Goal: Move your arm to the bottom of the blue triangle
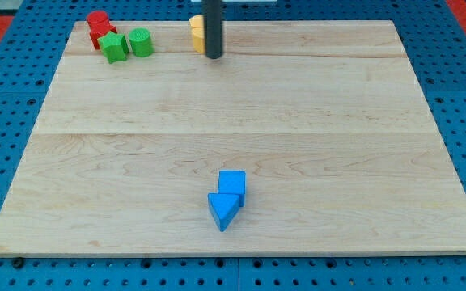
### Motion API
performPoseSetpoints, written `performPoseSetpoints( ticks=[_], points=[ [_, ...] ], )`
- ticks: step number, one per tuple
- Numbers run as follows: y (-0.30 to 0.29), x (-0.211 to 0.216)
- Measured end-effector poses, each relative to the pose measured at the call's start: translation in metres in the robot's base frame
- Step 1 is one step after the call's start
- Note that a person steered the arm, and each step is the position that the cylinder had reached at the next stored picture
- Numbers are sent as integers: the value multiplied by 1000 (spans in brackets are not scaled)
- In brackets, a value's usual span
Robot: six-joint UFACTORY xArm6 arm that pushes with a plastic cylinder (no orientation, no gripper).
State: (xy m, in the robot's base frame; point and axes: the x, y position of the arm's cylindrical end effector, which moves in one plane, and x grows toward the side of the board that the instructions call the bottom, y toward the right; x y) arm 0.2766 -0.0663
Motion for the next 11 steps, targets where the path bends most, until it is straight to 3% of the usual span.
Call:
performPoseSetpoints(
  ticks=[2,6,8,10,11],
  points=[
    [-63,-69],
    [-25,-59],
    [-2,112],
    [167,157],
    [189,255]
  ],
)
